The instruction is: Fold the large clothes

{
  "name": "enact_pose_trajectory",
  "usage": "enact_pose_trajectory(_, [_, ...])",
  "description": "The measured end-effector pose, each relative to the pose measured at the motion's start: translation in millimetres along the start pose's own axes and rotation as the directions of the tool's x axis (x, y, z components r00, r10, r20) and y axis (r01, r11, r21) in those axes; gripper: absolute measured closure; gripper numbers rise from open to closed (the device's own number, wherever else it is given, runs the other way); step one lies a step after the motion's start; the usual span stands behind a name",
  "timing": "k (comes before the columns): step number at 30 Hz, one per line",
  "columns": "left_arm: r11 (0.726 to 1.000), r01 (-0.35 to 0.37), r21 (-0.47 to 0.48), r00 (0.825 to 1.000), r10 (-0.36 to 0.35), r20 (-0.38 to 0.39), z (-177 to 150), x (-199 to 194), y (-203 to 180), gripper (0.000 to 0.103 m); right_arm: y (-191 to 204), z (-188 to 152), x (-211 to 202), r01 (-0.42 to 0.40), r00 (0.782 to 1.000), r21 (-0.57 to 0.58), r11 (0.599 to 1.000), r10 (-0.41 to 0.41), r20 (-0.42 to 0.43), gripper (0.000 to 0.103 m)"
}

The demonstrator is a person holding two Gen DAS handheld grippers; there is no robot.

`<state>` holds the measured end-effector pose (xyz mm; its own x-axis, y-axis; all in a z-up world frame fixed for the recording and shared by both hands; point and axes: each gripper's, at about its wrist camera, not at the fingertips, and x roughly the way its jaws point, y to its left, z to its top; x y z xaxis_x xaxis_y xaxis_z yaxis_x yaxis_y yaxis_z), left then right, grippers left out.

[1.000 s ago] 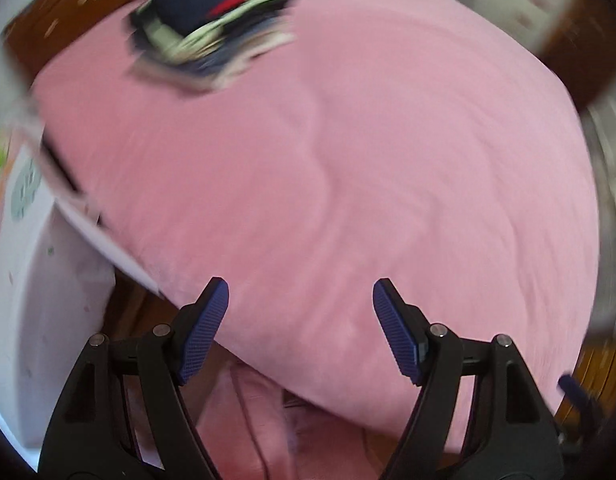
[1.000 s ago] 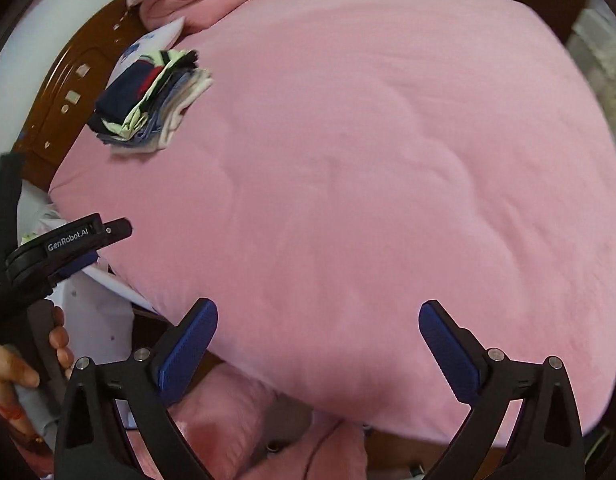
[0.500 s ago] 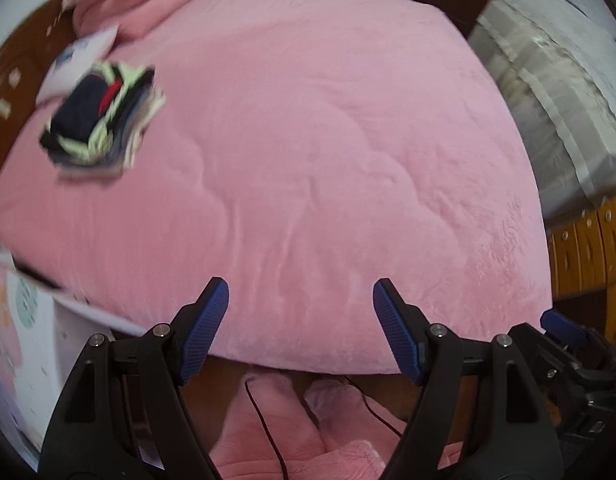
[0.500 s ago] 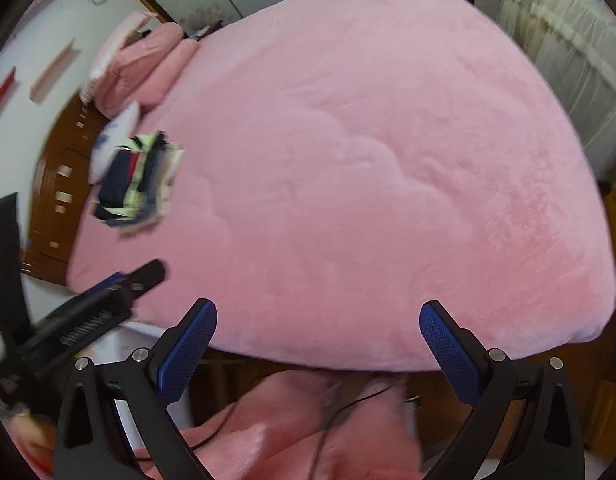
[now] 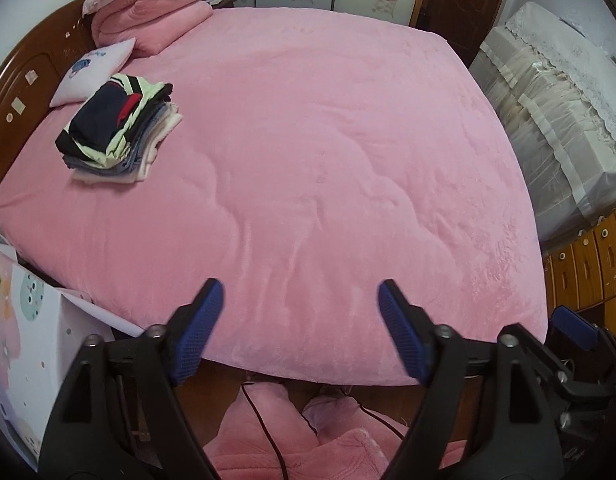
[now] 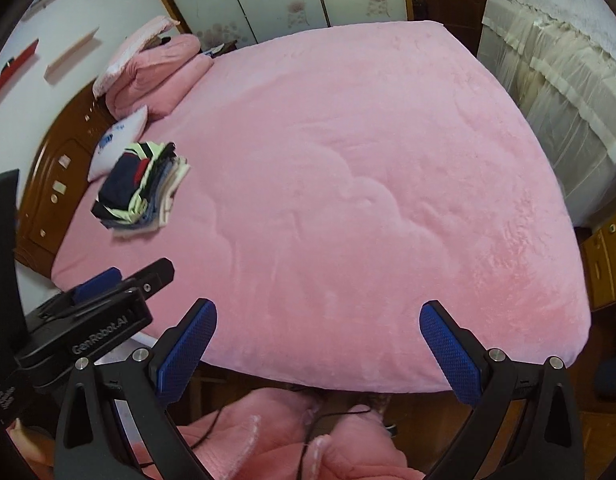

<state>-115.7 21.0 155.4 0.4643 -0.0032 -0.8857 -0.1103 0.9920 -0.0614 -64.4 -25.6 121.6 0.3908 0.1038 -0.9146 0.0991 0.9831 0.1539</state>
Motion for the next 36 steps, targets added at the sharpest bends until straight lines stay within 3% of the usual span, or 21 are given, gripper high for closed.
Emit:
enact_pose_trajectory(11, [0.999, -0.023, 0.03, 0.998, 0.021, 0.054, -5.5, -15.0, 3.4, 0.017, -0.5, -3.4, -18.6, 0.047, 0.999, 0.062, 0.997, -0.049, 0.024, 0.001])
enact_pose_trajectory(14, [0.998, -0.029, 0.048, 0.998, 0.026, 0.064, -5.2, -16.7, -4.0, 0.0, -3.4, -2.9, -16.7, 0.051, 0.998, 0.053, 0.997, -0.052, 0.017, 0.001])
enact_pose_trajectory(27, [0.997, -0.039, 0.064, 0.999, 0.036, 0.038, 1.0, -7.2, -13.1, 0.0, 10.9, 2.1, -27.8, 0.07, 0.996, -0.041, 0.997, -0.068, 0.052, 0.0])
enact_pose_trajectory(36, [0.997, -0.036, 0.065, 0.999, 0.034, 0.038, 2.7, -5.1, -12.3, 0.0, 14.9, 4.8, -29.9, 0.07, 0.996, -0.046, 0.997, -0.067, 0.052, 0.0])
